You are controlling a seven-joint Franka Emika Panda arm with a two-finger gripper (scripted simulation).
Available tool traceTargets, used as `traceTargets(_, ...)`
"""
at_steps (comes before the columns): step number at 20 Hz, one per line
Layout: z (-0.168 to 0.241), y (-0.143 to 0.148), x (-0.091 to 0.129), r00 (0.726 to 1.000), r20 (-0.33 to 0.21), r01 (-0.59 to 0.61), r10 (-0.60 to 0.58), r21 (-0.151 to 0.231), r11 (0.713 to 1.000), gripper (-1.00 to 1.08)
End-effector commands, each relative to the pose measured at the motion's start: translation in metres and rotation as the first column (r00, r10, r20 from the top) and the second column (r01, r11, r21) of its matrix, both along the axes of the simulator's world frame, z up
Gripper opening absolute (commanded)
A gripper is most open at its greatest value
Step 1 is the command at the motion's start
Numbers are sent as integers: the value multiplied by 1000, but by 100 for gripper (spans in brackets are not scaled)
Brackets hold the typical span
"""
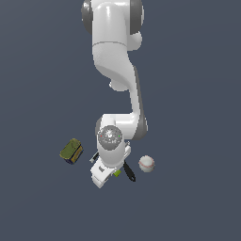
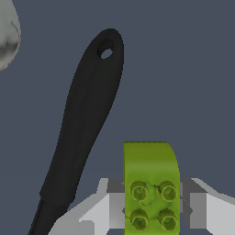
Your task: Pick up a designated object from a clutter of objects.
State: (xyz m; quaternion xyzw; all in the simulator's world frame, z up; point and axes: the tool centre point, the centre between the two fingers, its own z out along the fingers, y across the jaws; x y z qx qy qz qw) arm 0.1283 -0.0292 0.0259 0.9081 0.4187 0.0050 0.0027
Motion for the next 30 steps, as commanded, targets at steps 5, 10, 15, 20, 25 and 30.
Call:
traceTargets(5,18,11,-14,1000,0,0,0,0,1000,-100)
traceTargets(10,43,26,-33,1000,0,0,0,-1,1000,-100)
traceTargets(15,75,45,-58,1000,-2,0,0,-1,1000,-100)
traceTargets(20,109,66,-85,1000,-3,-1,1,-2,1000,-100)
traceTargets(25,145,87,-113,1000,-4,-1,1,-3,1000,-100)
traceTargets(30,181,109,-140,1000,-5,-1,1,-4,1000,-100)
